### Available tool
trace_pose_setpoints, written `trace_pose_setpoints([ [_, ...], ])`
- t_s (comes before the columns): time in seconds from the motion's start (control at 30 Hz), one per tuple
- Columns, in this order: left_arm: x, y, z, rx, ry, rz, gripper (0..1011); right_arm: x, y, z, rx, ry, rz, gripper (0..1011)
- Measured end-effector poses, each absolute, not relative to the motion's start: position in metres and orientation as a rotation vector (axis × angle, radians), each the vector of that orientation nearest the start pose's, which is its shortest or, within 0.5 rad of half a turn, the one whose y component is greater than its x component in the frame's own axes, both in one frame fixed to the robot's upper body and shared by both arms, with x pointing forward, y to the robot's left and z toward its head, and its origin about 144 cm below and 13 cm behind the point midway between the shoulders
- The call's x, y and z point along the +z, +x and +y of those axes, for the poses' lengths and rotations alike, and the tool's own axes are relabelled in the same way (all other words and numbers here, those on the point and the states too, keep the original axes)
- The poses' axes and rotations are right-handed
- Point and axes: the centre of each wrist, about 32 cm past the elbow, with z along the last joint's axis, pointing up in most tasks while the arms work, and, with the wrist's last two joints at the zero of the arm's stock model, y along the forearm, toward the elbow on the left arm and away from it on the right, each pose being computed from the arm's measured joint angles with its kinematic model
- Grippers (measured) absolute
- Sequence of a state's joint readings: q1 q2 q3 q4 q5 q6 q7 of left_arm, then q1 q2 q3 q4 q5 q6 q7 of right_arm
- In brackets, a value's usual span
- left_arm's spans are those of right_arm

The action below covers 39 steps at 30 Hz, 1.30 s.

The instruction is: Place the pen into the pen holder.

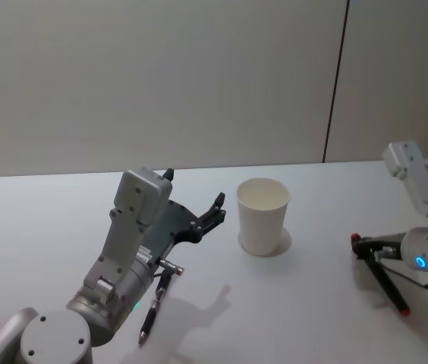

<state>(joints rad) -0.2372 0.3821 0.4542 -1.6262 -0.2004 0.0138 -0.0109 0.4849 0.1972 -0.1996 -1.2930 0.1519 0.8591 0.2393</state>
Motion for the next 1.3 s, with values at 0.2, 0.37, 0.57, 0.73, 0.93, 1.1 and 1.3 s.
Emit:
trace_pose_setpoints([
  [0.2, 1.204, 0.492, 0.198, 1.124, 0.061, -0.268, 1003, 1.235, 0.579, -0.244, -1.206, -0.527, 0.41, 159],
  [0.37, 1.204, 0.492, 0.198, 1.124, 0.061, -0.268, 1003, 1.239, 0.575, -0.246, -1.206, -0.474, 0.34, 159],
  [0.57, 1.204, 0.492, 0.198, 1.124, 0.061, -0.268, 1003, 1.242, 0.569, -0.248, -1.204, -0.414, 0.261, 160],
  [0.73, 1.204, 0.492, 0.198, 1.124, 0.061, -0.268, 1003, 1.243, 0.566, -0.249, -1.2, -0.368, 0.198, 159],
  [0.93, 1.204, 0.492, 0.198, 1.124, 0.061, -0.268, 1003, 1.244, 0.563, -0.25, -1.194, -0.304, 0.109, 159],
  [1.1, 1.204, 0.492, 0.198, 1.124, 0.061, -0.268, 1003, 1.244, 0.561, -0.251, -1.186, -0.251, 0.033, 159],
  [1.3, 1.204, 0.492, 0.198, 1.124, 0.061, -0.268, 1003, 1.243, 0.561, -0.252, -1.174, -0.19, -0.056, 159],
])
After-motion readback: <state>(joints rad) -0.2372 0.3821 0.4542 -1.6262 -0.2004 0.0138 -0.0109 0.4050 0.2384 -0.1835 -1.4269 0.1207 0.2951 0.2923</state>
